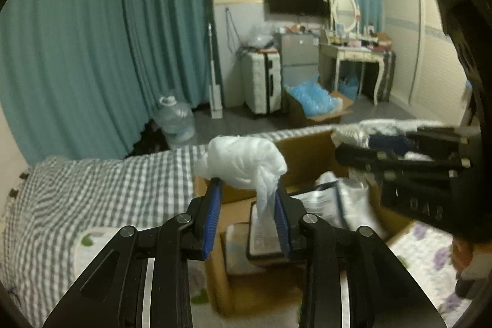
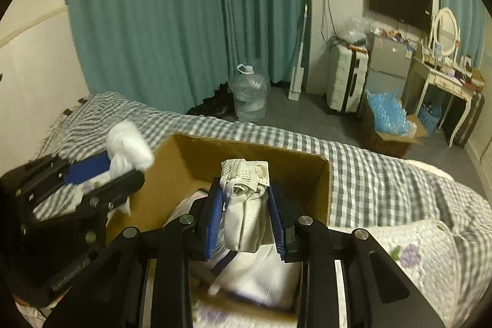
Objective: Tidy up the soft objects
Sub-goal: 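Drop both cloth pieces into the box by opening both grippers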
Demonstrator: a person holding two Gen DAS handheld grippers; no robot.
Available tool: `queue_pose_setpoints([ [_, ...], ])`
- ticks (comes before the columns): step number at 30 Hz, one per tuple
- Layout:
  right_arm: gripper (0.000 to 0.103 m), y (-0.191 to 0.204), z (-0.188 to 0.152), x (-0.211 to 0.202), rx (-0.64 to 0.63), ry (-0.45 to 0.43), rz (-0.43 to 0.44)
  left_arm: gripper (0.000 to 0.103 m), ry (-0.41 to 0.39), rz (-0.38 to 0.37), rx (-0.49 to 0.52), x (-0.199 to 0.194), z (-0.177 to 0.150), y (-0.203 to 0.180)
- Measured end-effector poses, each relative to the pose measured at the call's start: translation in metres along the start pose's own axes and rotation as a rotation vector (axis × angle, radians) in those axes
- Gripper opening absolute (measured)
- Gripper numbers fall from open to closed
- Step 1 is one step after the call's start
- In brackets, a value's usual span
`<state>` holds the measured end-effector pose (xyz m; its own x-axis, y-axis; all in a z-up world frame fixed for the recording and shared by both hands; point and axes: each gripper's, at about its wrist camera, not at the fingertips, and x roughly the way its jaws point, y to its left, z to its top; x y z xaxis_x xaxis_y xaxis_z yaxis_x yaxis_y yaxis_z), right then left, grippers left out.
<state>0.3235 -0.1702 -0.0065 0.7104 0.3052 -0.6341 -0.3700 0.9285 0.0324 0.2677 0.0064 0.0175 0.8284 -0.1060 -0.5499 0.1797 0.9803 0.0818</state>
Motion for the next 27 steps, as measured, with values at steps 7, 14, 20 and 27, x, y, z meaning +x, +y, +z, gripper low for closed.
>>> queue_pose_setpoints([
  [7, 0.073, -0.026, -0.008, 0.052, 0.09, -0.008, -0.038, 0.081, 0.089, 0.025, -0.032, 0.061, -0.023, 0.01],
  [14, 0.073, -0.022, -0.001, 0.016, 0.094, -0.105, -0.04, 0.081, 0.037, -0.008, -0.101, 0.036, -0.019, 0.02],
  [20, 0.073, -0.003, 0.023, -0.08, 0.07, -0.19, -0.079, 0.081, -0.022, 0.024, -0.083, -0.033, 0.014, 0.009],
  [27, 0.082, 0.022, 0.039, -0.224, 0.032, -0.331, -0.149, 0.093, -0.229, 0.036, -0.073, -0.169, 0.059, 0.003],
])
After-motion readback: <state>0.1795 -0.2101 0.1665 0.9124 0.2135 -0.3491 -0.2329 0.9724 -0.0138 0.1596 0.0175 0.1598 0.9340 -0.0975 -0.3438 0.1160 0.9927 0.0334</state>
